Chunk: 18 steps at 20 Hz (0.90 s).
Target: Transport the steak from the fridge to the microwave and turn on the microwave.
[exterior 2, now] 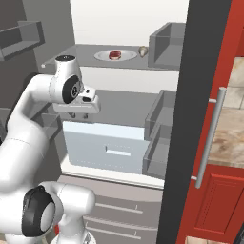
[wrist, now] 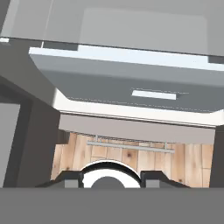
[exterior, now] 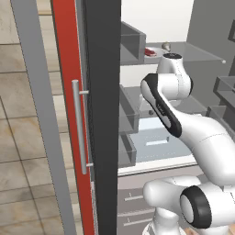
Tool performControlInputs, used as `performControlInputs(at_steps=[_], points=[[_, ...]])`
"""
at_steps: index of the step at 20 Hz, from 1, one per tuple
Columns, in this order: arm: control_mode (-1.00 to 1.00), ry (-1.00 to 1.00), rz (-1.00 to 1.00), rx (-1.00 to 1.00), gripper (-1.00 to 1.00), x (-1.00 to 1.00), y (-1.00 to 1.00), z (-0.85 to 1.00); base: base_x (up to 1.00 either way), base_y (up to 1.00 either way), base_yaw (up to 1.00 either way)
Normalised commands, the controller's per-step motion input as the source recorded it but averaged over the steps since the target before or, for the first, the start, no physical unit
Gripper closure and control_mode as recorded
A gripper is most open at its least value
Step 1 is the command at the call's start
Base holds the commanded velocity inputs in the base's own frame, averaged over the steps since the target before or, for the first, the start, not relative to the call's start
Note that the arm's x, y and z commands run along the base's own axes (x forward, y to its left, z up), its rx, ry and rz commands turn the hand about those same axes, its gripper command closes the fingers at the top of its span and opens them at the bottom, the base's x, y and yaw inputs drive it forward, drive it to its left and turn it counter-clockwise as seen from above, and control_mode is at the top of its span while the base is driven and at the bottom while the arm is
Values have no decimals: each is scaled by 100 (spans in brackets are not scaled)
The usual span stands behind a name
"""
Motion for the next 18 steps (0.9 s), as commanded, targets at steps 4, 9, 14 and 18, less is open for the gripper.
performControlInputs(at_steps=[4, 9, 14, 18], points=[[-100, -7, 0, 0, -100, 0, 0, 0, 0, 0, 0], [-100, -22, 0, 0, -100, -7, -1, 13, 0, 0, 0], [-100, -26, 0, 0, -100, -8, -14, 28, 0, 0, 0], [-100, -9, 0, 2, -100, 0, -30, 45, 0, 0, 0]])
